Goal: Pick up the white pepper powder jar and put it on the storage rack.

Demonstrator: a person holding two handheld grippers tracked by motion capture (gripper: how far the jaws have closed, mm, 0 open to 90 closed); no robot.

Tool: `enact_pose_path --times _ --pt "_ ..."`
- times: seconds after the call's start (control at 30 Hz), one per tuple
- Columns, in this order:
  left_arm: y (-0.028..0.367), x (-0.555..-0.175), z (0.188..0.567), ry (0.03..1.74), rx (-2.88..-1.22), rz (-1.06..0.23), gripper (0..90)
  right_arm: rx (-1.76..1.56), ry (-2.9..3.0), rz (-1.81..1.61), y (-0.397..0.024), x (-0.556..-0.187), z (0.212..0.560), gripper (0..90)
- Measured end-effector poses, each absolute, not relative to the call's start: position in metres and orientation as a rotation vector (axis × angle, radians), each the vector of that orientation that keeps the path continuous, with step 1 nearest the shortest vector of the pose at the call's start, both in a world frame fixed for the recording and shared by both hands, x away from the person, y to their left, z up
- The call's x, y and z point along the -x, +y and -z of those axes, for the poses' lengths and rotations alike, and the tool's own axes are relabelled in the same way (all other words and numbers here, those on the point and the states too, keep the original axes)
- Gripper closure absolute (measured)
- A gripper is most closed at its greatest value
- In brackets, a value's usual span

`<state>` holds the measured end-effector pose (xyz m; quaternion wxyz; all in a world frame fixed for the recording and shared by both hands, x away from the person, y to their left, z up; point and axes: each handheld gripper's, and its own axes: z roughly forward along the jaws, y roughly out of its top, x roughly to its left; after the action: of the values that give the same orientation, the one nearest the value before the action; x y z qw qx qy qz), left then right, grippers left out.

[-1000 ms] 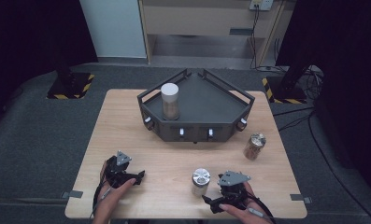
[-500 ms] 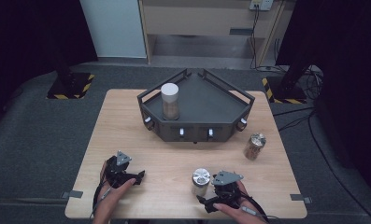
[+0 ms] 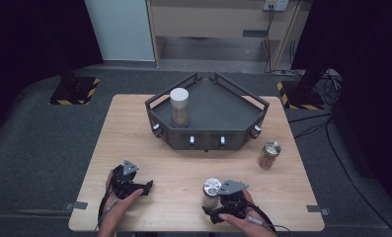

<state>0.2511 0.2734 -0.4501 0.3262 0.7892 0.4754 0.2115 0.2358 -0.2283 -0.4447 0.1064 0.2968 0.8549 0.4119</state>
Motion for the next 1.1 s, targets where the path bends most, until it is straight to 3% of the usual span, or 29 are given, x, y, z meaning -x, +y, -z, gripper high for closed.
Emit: enact_pose_path --times 0.77,1.1 --pt "0.273 -0.251 0.45 1.246 -2.068 -0.555 0.0 -0.876 2.495 -1.248 -0.222 -0.238 0.461 10.0" --pt "0.273 -0.251 0.45 1.245 -2.068 -0.555 0.0 -0.87 2.458 -1.265 -0.222 -0.235 0.462 22.5"
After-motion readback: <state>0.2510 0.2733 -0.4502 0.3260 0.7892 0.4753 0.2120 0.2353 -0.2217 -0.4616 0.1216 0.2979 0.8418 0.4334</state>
